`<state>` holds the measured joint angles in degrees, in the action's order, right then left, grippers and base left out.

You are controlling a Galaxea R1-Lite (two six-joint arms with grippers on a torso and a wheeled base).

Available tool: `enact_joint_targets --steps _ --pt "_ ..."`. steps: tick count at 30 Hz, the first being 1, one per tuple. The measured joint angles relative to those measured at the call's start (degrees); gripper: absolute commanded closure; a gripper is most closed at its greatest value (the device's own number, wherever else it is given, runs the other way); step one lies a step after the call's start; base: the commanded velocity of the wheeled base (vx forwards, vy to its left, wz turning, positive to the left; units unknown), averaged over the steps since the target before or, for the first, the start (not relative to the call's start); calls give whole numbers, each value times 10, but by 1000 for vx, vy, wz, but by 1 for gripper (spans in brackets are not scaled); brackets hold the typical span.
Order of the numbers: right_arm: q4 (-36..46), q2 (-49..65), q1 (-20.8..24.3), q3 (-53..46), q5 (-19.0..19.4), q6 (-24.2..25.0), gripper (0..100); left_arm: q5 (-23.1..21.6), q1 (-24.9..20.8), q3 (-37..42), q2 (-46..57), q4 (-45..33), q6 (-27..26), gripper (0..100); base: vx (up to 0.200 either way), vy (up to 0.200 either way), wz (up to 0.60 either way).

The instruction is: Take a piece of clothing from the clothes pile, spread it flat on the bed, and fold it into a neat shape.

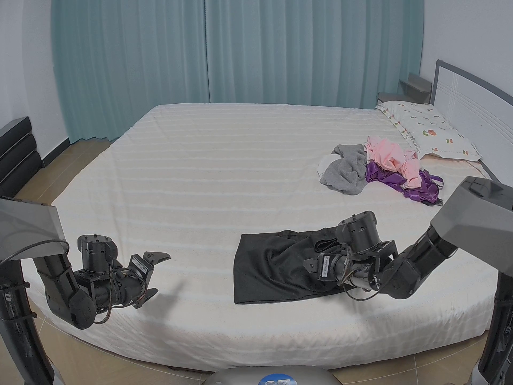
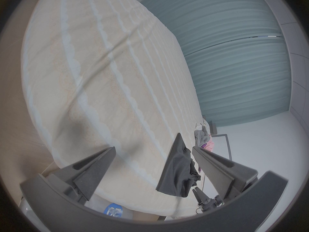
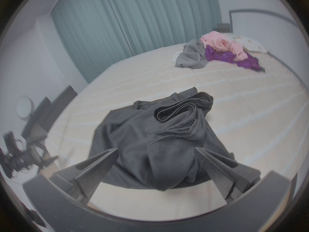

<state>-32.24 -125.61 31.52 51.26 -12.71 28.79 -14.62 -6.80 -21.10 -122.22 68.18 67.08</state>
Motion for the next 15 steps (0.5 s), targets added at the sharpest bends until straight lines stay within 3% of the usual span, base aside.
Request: enact_joint_targets --steps 5,15 --pt "24 -47 1 39 -37 -32 0 1 0 -1 -1 0 0 0 0 0 0" --pt "26 -64 -46 23 -53 -40 0 1 -1 -2 -4 0 -3 0 0 0 0"
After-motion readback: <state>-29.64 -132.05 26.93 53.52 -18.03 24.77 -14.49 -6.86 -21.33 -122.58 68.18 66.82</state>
